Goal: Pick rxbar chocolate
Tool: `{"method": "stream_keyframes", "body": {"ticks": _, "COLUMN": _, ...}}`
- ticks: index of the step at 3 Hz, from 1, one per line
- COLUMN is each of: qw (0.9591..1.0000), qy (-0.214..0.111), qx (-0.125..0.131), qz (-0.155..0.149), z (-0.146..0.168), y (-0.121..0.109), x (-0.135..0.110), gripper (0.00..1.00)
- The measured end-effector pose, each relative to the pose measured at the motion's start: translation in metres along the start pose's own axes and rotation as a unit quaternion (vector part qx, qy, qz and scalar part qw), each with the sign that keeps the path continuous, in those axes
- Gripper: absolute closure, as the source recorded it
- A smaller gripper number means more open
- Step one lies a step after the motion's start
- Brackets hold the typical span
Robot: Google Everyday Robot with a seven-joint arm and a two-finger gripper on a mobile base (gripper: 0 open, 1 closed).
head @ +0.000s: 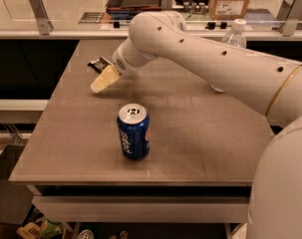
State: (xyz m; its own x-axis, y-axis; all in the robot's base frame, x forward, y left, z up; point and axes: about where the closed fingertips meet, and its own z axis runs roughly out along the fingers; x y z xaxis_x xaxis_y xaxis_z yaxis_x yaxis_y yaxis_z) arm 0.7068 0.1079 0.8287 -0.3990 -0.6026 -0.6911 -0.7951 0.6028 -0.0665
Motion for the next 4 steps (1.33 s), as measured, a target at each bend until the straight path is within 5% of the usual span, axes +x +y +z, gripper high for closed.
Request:
{"method": "stream_keyframes", "body": {"ticks": 2, "qw": 1.0000, "qy": 0.006, "qx": 0.004, "qz": -0.001, "z": 0.030, "y": -0.009, "x": -0.016, "gripper": 0.00}}
{"method": "stream_keyframes", "body": {"ticks": 4, "qw": 1.0000, "qy": 0.002, "qx": -0.002, "qz": -0.008, "z": 0.046, "y": -0.006, "x": -0.024, "gripper": 0.42}}
